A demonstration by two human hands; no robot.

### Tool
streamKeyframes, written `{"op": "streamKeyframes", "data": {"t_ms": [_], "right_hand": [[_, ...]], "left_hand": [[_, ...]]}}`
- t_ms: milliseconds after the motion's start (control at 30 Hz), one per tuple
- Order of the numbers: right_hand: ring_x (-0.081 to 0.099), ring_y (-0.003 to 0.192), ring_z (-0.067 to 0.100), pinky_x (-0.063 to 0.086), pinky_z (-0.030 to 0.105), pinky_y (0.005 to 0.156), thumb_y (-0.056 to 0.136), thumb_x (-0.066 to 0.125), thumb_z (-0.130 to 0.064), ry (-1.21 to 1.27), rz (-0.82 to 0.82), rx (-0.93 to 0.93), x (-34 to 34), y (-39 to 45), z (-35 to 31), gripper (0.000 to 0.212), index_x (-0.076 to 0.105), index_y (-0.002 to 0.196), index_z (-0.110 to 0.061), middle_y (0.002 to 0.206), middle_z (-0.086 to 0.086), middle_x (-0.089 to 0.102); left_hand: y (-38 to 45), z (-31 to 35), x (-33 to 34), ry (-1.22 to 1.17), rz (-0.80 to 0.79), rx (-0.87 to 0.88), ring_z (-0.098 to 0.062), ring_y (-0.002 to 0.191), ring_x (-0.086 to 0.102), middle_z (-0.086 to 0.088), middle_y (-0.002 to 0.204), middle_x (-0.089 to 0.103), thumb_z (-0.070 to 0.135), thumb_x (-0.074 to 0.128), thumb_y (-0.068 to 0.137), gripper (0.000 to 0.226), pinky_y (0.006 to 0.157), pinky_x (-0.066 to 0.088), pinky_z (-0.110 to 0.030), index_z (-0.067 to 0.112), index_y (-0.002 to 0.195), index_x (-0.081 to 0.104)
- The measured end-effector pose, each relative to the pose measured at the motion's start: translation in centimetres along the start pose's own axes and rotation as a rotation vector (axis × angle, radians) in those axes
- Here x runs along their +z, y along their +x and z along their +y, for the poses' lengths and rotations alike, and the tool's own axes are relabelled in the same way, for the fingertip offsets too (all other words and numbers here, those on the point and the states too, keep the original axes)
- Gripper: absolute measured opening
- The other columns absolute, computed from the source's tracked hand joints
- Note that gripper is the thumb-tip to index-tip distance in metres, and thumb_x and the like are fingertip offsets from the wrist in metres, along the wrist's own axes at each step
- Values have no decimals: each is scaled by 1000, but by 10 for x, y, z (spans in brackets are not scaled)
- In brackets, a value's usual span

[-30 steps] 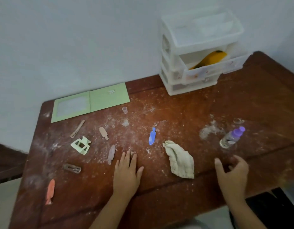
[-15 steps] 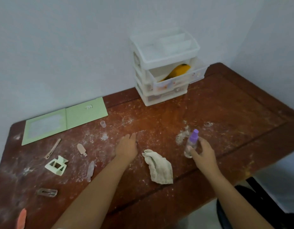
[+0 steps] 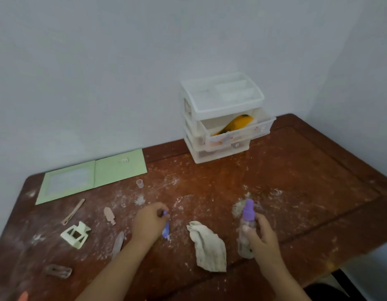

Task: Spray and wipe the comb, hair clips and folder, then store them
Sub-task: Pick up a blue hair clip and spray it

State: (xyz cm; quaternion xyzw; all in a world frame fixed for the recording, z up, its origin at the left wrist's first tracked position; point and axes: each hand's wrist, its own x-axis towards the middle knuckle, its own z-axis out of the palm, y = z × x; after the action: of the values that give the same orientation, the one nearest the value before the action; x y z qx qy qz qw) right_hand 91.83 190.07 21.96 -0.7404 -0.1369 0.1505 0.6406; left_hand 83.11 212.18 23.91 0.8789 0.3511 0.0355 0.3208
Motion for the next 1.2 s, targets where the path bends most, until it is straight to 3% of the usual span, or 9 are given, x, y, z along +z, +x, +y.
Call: {"op": "streamKeyframes", "data": {"t_ms": [133, 233, 300, 467, 600, 800, 967, 1067, 1200], "right_hand": [[54, 69, 20, 47, 33, 65, 58, 53, -42, 9, -209, -13, 22, -3, -11, 38, 49, 92, -24, 78, 5, 54], [56, 74, 16, 48, 23, 66, 76, 49, -32, -33, -370, -34, 41, -7, -21, 45, 39, 119, -27, 91, 3, 53], [57, 91, 24, 45, 21, 74, 93, 42, -14, -115, -474, -6, 51, -12, -24, 52, 21, 140, -21, 112, 10, 54], [54, 45, 13, 53, 32, 54, 80, 44, -17, -68, -654, 83, 75, -20, -7, 56, 27, 124, -46, 62, -4, 62], [52, 39, 13, 50, 30, 46, 82, 48, 5, -98, -655, 62, 86, -24, -2, 52, 39, 115, -35, 72, 4, 58], [57, 71, 6, 42, 11, 64, 82, 65, -11, -358, -757, -147, 97, -32, -9, 58, 29, 110, -46, 98, -17, 44], [49, 82, -16, 38, 5, 73, 87, 52, -17, -565, -827, -329, 102, -42, -2, 60, 17, 123, -51, 114, -19, 46], [46, 71, -3, 41, 18, 72, 80, 28, -40, -735, -866, -439, 105, -46, 5, 54, 11, 126, -62, 104, -9, 43], [53, 98, 17, 36, 22, 75, 80, 16, -40, -834, -872, -451, 109, -49, 8, 59, 7, 138, -42, 123, 0, 39]], "left_hand": [[-31, -9, -4, -247, 57, -87, -28, 110, 57, -15, 118, 63, 8, 57, 87, 23, 91, 42, -30, 6, 108, 65], [-52, -25, 1, -384, 105, -200, -25, 85, 63, -12, 86, 70, 4, 58, 86, 19, 68, 41, -6, 0, 102, 67], [-65, -32, 6, -486, 79, -257, -16, 68, 63, 2, 65, 66, 2, 57, 86, 20, 72, 44, -10, -5, 103, 65], [-92, -53, 12, 148, 71, -64, -15, 99, 60, 2, 98, 66, 31, 45, 93, 25, 79, 40, -22, 20, 106, 63], [-99, -67, 10, 240, 13, -135, -15, 99, 57, 5, 90, 58, 33, 40, 94, 27, 76, 38, -23, 21, 105, 62], [-105, -72, 15, -491, -38, -492, -1, 42, 58, 2, 58, 60, 9, 51, 89, 25, 48, 47, -17, 16, 67, 61], [-116, -54, 17, -980, 15, -645, -2, 36, 58, -9, 68, 60, 4, 46, 92, 21, 38, 46, -13, 9, 74, 55], [-118, -47, 17, -1066, 39, -670, -4, 35, 58, -9, 65, 60, 2, 44, 92, 23, 38, 46, -14, 12, 74, 54], [-120, -43, 15, -1080, 79, -647, -3, 36, 59, -9, 63, 60, 1, 43, 92, 27, 38, 46, -13, 10, 71, 57]]}}
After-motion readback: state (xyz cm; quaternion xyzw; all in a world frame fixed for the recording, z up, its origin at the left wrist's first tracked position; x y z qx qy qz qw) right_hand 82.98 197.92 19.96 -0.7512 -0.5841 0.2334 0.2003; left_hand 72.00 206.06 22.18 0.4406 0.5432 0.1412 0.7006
